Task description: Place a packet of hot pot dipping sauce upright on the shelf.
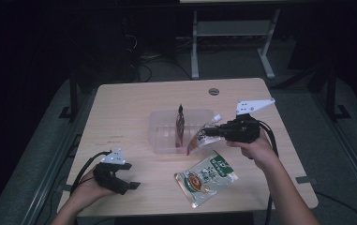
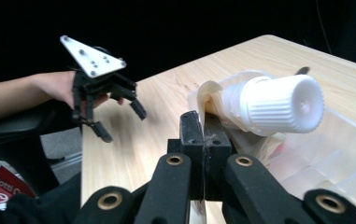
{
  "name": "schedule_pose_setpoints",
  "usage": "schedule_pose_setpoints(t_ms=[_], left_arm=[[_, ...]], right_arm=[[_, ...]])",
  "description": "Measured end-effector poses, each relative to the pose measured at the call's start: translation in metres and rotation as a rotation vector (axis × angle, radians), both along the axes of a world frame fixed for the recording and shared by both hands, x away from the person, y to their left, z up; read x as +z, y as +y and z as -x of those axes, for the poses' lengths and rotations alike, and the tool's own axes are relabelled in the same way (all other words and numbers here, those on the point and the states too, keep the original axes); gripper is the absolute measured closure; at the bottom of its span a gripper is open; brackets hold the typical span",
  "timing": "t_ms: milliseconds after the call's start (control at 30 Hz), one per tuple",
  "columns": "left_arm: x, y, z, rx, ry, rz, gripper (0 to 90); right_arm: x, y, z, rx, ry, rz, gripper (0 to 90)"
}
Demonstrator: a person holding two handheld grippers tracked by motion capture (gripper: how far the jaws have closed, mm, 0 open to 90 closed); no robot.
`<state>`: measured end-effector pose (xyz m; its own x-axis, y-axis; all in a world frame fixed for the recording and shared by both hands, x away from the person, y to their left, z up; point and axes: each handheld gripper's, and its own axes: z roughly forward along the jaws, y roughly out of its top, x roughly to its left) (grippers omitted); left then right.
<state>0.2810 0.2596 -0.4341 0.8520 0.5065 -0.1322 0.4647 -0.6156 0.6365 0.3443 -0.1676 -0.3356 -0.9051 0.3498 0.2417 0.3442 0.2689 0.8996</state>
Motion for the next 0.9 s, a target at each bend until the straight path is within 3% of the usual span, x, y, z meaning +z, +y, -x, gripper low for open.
schedule_pose_setpoints(t_ms=[467, 900], left_arm=[[0.000, 0.004, 0.002, 0.012, -0.001, -0.001, 17.5], [0.000, 0.004, 0.002, 0.019, 0.004, 0.003, 17.5]], right_arm=[[0.009, -0.007, -0.036, -0.079, -0.005, 0.061, 89.7], [0.005, -0.032, -0.051, -0.165, 0.025, 0.087, 89.6]])
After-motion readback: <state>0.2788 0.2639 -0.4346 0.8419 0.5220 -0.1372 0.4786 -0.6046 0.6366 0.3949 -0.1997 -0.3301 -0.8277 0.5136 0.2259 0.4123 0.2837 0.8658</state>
